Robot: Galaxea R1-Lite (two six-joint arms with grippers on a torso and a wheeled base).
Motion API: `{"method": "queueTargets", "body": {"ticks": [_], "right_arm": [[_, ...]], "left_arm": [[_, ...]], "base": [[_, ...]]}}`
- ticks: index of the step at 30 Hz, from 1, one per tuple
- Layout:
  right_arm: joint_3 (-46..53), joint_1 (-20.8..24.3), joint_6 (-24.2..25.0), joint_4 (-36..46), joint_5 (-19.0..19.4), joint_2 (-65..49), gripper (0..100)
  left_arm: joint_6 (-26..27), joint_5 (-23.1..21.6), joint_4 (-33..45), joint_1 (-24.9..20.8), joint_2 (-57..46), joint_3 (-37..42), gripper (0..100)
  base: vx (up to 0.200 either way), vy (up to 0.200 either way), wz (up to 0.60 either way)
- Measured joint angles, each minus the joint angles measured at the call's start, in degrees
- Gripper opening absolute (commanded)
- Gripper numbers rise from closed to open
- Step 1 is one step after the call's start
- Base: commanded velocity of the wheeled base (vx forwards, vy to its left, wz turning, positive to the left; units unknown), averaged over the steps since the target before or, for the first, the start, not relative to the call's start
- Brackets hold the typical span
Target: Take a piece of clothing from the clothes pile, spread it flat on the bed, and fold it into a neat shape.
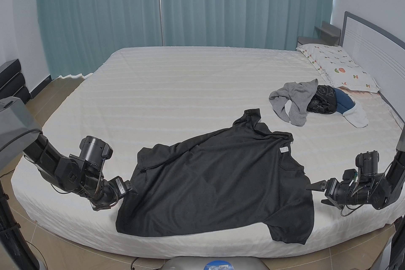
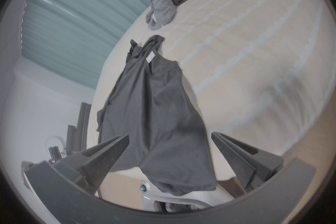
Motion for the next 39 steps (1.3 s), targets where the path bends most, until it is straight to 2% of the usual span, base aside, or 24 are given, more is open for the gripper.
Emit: {"method": "queueTargets", "body": {"ticks": [5,9,15,18,23,29,39], "right_arm": [[0.22,1.79,4.32,-7.34,-0.82,1.77,100],[1.27,2.47,5.56,-11.52,-1.54,2.49,100],[0.59,3.11,5.77,-11.41,-4.27,2.47,100],[-0.06,4.1,5.78,-10.9,-7.34,1.79,100],[-0.24,6.36,6.95,-11.03,-9.91,0.74,100],[-0.02,7.08,13.08,-11.85,-10.01,1.21,100],[0.8,7.3,13.91,-12.23,-9.67,2.12,100]], "left_arm": [[-0.88,-0.11,-0.48,1.02,1.35,-1.43,100],[-2.0,-0.17,-0.68,1.46,1.95,-2.12,100],[-2.93,-0.41,-0.88,1.74,2.4,-2.89,100],[-2.99,-0.74,-1.18,1.94,2.49,-2.97,100],[-2.97,-0.94,-1.49,2.04,2.4,-2.97,100],[-2.9,-1.04,-1.51,1.99,2.43,-3.63,100],[-2.52,-2.79,-2.39,1.82,4.79,-9.65,100]], "base": [[0.0,0.0,0.0],[0.0,0.0,0.0],[0.1,0.0,0.0],[0.2,0.0,0.0],[0.0,0.0,0.0],[0.0,0.0,0.0],[0.0,0.0,0.0]]}}
